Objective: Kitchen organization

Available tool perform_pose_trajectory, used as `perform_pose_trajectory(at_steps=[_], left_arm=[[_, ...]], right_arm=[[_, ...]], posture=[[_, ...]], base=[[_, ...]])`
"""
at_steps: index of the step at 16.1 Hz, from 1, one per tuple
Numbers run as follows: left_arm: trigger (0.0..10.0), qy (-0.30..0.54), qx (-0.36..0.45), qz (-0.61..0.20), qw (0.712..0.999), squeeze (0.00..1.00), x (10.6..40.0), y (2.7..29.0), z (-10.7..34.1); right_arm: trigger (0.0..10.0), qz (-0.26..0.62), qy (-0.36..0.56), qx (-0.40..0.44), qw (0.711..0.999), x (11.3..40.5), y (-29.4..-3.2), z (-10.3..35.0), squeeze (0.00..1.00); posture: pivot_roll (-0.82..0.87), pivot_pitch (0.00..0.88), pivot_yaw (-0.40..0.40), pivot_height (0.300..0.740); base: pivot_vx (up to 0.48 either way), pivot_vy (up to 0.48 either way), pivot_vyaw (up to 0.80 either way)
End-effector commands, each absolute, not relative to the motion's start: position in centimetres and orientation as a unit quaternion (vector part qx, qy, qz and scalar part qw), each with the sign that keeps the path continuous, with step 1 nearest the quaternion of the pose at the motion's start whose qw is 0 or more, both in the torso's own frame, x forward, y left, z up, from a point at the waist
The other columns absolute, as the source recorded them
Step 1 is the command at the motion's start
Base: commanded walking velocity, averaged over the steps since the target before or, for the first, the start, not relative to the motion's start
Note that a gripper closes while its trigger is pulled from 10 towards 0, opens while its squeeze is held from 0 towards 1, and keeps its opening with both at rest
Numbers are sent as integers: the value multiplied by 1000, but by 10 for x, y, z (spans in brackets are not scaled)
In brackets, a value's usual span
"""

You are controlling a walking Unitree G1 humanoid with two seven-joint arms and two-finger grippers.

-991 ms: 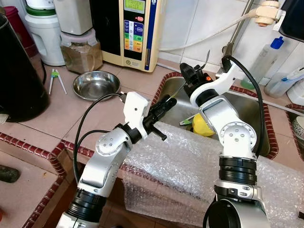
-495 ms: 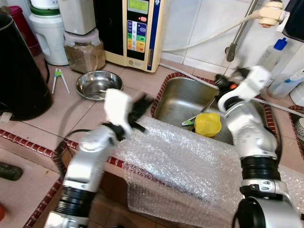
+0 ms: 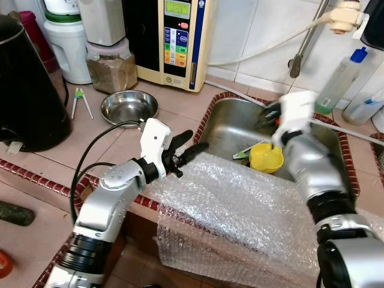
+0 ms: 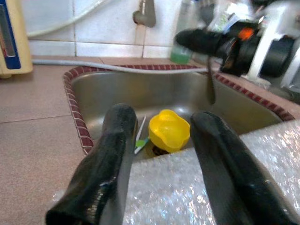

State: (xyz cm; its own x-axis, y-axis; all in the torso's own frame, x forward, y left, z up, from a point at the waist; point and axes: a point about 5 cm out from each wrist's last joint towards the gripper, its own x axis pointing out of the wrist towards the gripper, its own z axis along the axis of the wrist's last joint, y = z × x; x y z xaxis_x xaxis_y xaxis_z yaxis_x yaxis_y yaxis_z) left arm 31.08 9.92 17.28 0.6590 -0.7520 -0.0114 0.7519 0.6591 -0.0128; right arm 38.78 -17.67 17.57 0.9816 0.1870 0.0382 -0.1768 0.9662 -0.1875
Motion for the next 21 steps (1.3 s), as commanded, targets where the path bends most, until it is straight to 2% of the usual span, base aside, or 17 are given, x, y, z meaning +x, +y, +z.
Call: perform_pose_trajectory(at_steps=[1,5,8,9,10,16,21], left_arm=[[10000,10,2,-432,902,1000,308,95,176],[10000,19,15,-443,896,1000,304,99,176],[10000,25,17,-442,896,1000,301,101,176],[10000,27,18,-443,896,1000,300,100,175],[10000,27,18,-444,895,1000,300,100,175],[10000,29,15,-446,894,1000,298,94,172],[10000,4,16,-405,914,1000,306,97,175]], right_arm=[[0,101,-25,-102,989,388,-178,173,0],[0,114,28,-126,985,380,-173,136,0],[0,99,35,-148,983,380,-177,132,0],[4157,92,38,-148,984,381,-180,132,396],[10000,89,38,-144,985,381,-181,133,1000],[10000,103,30,-110,988,385,-170,139,1000],[10000,132,1,-84,988,384,-157,147,1000]], posture=[[76,62,-22,740],[98,77,-15,740],[99,85,-10,740],[98,86,-10,740],[98,86,-10,740],[88,85,-18,740],[74,83,-29,740]], base=[[0,0,0],[0,0,0],[0,0,0],[0,0,0],[0,0,0],[0,0,0],[0,0,0]])
